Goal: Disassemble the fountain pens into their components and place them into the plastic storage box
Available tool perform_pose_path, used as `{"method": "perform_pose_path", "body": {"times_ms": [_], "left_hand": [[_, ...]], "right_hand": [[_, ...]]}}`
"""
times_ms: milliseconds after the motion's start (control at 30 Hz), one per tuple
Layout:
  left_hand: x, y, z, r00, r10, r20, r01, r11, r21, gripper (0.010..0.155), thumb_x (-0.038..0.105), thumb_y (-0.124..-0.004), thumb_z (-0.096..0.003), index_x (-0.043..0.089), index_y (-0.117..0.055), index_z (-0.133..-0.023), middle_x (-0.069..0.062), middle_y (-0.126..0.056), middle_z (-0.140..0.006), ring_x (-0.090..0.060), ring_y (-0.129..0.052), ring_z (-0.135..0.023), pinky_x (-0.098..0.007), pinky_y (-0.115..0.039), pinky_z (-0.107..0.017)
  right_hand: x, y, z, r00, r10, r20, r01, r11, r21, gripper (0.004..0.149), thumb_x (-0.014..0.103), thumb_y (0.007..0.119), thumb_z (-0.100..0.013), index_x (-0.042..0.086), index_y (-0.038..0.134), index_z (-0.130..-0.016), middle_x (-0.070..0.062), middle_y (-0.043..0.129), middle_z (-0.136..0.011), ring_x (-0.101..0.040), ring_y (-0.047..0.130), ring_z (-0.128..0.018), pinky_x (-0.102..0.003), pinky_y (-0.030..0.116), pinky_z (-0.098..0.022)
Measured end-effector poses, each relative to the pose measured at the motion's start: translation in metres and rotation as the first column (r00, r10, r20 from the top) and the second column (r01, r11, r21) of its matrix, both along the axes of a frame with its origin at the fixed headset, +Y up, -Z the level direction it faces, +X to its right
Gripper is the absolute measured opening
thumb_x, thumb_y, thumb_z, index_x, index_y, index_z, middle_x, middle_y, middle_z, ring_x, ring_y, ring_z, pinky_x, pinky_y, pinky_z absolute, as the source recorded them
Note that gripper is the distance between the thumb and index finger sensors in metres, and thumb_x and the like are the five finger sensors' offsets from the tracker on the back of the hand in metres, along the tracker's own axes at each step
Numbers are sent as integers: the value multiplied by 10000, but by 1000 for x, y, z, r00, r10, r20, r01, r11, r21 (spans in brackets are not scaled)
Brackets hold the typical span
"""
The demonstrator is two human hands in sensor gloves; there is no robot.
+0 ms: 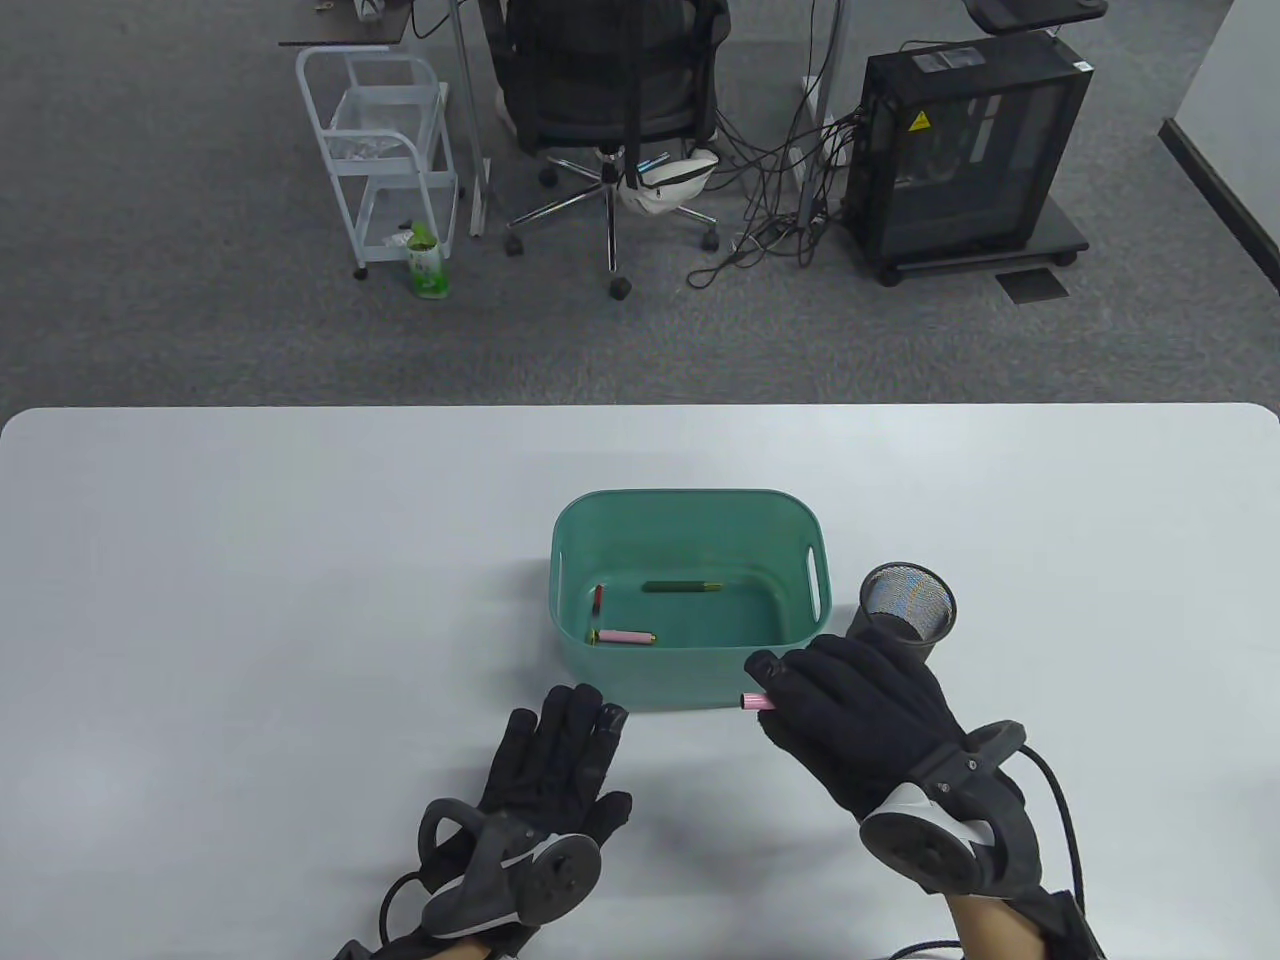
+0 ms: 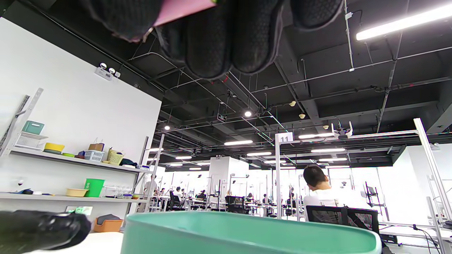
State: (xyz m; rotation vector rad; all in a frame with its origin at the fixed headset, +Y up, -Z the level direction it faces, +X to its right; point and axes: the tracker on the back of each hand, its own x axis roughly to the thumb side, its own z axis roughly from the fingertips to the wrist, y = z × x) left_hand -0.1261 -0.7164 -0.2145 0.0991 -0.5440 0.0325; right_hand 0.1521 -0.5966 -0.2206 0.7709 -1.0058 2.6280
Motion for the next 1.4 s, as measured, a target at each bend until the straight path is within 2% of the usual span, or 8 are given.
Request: {"method": "perform_pose_path", "body": {"times_ms": [133, 300, 433, 667, 867, 1100, 1400], "left_hand": [[3, -1, 1, 1000, -10, 8, 10, 1000, -2, 729, 496, -406, -681, 107, -222, -1270, -179, -258, -1339, -404, -266, -1225, -556, -201, -872], [3, -2, 1, 1000, -12, 3, 12, 1000, -14, 735, 500, -409, -678, 109, -222, -1271, -179, -257, -1339, -402, -265, -1226, -556, -200, -873], [3, -3, 1, 1000, -9, 12, 9, 1000, -29, 732, 501, -411, -678, 110, -228, -1270, -175, -257, -1339, -404, -265, -1224, -556, -199, -872], [4, -3, 1, 1000, -13, 21, 14, 1000, -25, 731, 500, -415, -678, 113, -225, -1268, -173, -258, -1338, -400, -266, -1225, -555, -198, -873], [1, -2, 0, 1000, 3, 20, -3, 999, -32, 730, 501, -417, -678, 115, -225, -1267, -171, -253, -1338, -399, -260, -1225, -552, -192, -874], [0, -3, 0, 1000, 15, 23, -14, 999, -34, 732, 501, -417, -678, 116, -221, -1268, -172, -250, -1339, -397, -255, -1226, -552, -190, -874], [-1, -3, -1, 999, 20, 33, -18, 999, -49, 730, 506, -423, -676, 120, -248, -1271, -172, -252, -1338, -398, -257, -1226, -554, -193, -874]], "right_hand": [[-2, -2, -2, 1000, 6, 11, -6, 1000, -10, 462, 516, 723, -536, 354, 840, -952, 92, 904, -861, -165, 869, -851, -482, 628, -748], [-9, -8, -10, 999, 22, 37, -21, 999, -42, 468, 491, 708, -548, 336, 821, -975, 120, 892, -875, -166, 860, -865, -481, 623, -753], [-19, -11, -33, 999, 28, 41, -23, 991, -128, 468, 488, 709, -550, 338, 817, -980, 89, 887, -887, -173, 849, -876, -484, 609, -761], [-42, -13, -87, 989, 111, 100, -85, 968, -237, 467, 492, 721, -543, 342, 818, -975, 90, 884, -888, -173, 842, -878, -486, 584, -776], [-53, -23, -117, 981, 139, 133, -91, 944, -316, 466, 492, 725, -540, 343, 821, -971, 91, 884, -886, -170, 840, -880, -485, 580, -778], [-61, -36, -133, 975, 170, 146, -104, 921, -375, 466, 492, 726, -539, 344, 822, -970, 91, 885, -886, -173, 840, -880, -485, 580, -778], [-64, -47, -139, 965, 209, 156, -130, 905, -406, 469, 493, 727, -540, 339, 820, -972, 86, 885, -888, -177, 841, -879, -488, 586, -772]]}}
